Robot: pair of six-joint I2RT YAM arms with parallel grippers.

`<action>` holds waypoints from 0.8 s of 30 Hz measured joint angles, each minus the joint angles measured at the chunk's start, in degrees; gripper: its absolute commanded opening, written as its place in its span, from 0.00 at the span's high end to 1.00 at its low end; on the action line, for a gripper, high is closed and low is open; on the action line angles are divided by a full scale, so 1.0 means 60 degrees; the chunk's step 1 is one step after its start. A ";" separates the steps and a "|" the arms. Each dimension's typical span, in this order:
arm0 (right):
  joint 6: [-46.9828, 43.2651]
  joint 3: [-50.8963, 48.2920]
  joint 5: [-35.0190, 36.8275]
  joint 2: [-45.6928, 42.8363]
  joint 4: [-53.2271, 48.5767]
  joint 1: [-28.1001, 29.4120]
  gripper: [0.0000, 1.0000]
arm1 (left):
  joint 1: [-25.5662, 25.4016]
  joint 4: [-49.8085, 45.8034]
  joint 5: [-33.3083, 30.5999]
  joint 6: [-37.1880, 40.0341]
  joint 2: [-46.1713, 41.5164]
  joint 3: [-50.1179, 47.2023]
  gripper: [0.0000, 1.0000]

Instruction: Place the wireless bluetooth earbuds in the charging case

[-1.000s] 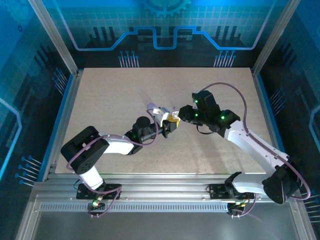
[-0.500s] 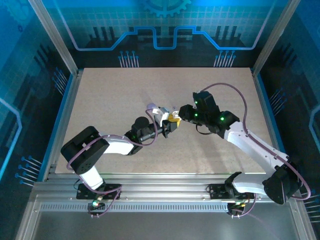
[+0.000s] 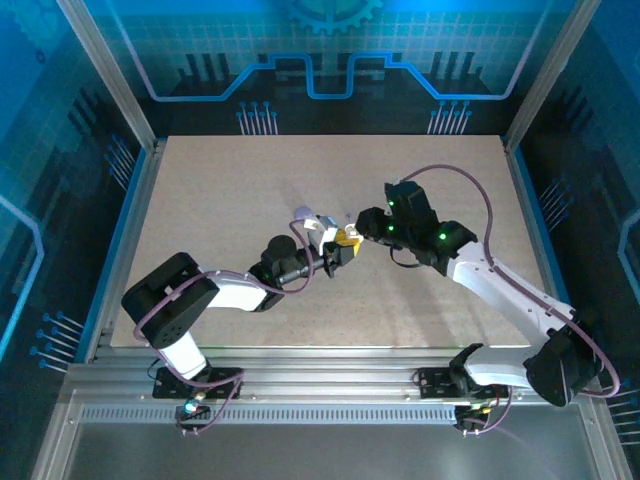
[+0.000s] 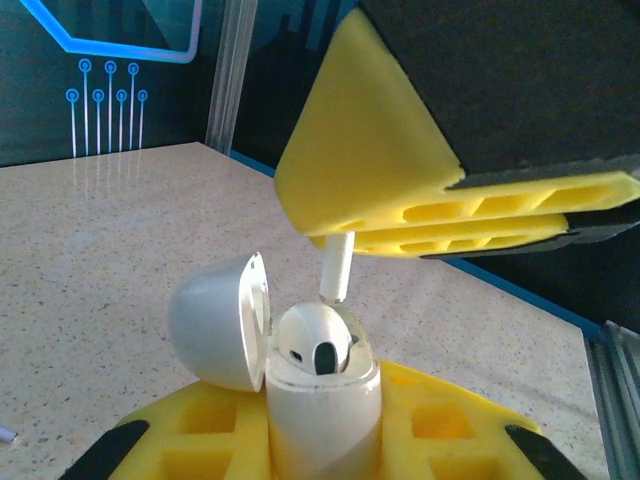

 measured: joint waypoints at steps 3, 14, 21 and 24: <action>0.0000 0.0000 -0.0004 0.0000 0.0029 0.0000 0.78 | 0.0000 0.0007 0.0004 0.0000 0.0000 -0.0033 0.80; 0.0073 0.0000 -0.0044 0.0004 0.0025 0.0000 0.78 | -0.0004 0.0270 0.0004 0.0000 -0.0004 -0.0062 0.79; 0.0178 0.0000 -0.0076 0.0004 0.0018 0.0000 0.78 | -0.0004 0.0503 0.0004 0.0004 -0.0004 -0.0160 0.79; 0.0259 0.0000 -0.0084 0.0004 0.0018 0.0000 0.78 | -0.0004 0.0561 0.0004 0.0004 -0.0004 -0.0160 0.80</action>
